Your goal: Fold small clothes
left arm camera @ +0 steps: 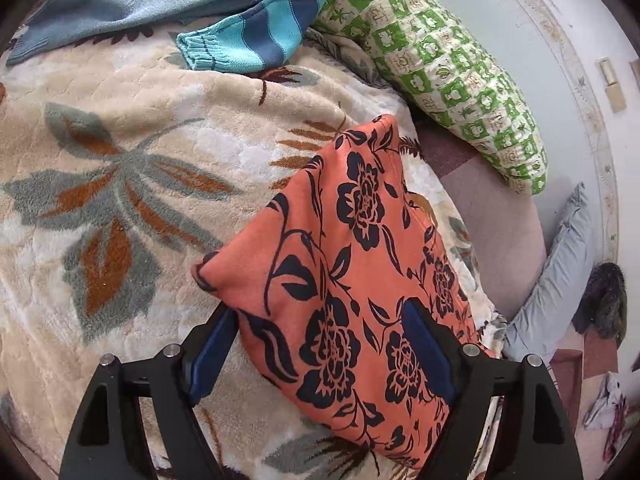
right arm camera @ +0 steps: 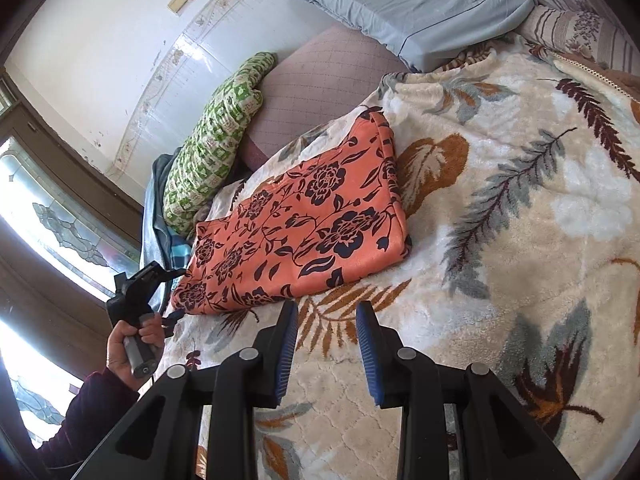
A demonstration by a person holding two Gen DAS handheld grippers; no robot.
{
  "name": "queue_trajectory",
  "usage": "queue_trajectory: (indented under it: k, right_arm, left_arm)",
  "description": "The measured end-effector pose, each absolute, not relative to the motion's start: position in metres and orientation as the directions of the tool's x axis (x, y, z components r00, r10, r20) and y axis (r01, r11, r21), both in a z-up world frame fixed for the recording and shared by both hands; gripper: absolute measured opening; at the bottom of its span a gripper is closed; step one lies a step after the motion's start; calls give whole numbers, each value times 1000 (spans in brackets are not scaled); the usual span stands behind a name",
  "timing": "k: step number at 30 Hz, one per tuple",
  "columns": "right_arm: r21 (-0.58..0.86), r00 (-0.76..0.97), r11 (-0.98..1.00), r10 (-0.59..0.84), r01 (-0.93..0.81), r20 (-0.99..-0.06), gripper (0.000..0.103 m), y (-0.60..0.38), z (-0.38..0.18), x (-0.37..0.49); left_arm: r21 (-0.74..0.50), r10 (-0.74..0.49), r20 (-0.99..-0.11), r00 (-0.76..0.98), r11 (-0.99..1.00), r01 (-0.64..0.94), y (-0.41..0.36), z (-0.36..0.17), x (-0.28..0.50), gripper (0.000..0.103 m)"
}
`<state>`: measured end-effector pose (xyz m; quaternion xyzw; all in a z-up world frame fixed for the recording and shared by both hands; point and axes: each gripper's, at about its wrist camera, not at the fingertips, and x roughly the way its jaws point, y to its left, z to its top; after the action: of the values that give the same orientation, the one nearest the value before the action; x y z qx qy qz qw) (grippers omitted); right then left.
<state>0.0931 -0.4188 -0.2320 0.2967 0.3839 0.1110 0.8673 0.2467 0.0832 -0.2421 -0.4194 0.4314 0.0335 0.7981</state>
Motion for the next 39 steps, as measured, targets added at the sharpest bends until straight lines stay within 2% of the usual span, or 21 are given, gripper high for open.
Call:
queue_trajectory:
  k: [4, 10, 16, 17, 18, 19, 20, 21, 23, 27, 30, 33, 39]
  right_arm:
    - [579, 660, 815, 429, 12, -617, 33, -401, -231, 113]
    - [534, 664, 841, 450, -91, -597, 33, -373, -218, 174]
    - [550, 626, 832, 464, -66, -627, 33, -369, -236, 226]
    - [556, 617, 829, 468, -57, -633, 33, -371, -240, 229]
    - [554, 610, 831, 464, -50, -642, 33, -372, -243, 230]
    - [548, 606, 835, 460, -47, -649, 33, -373, -245, 231]
    - [547, 607, 836, 459, -48, -649, 33, -374, -245, 231]
    - [552, 609, 832, 464, -51, -643, 33, -376, -245, 230]
    - [553, 617, 831, 464, -56, -635, 33, -379, -245, 228]
    - [557, 624, 830, 443, -16, -643, 33, -391, -256, 228]
    - [591, 611, 807, 459, 17, -645, 33, -405, -271, 230]
    - [624, 579, 779, 484, 55, -656, 33, -418, -290, 236]
    - [745, 585, 657, 562, 112, -584, 32, -449, -298, 237]
  left_arm:
    - [-680, -334, -690, 642, 602, -418, 104, -248, 227, 88]
    - [-703, -379, -687, 620, 560, -438, 103, -261, 239, 88]
    - [-714, -378, -673, 635, 555, -426, 87, -269, 251, 87]
    - [-710, -371, -674, 639, 563, -422, 84, -270, 255, 84]
    - [-705, -362, -675, 643, 576, -415, 82, -269, 259, 68]
    - [-697, -359, -677, 643, 592, -404, 79, -268, 261, 57]
    - [-686, -355, -683, 638, 611, -395, 75, -268, 264, 38]
    - [-665, -336, -696, 634, 635, -394, 73, -268, 265, 27]
    - [-646, -313, -700, 641, 661, -382, 71, -268, 266, 20]
    - [-607, -280, -702, 655, 716, -344, 64, -257, 263, 13]
    - [-569, -252, -669, 699, 778, -264, 47, -223, 257, 12]
    - [-473, -215, -652, 727, 865, -168, 13, -179, 255, 12]
    - [-306, -245, -627, 740, 950, 55, -85, -119, 260, 12]
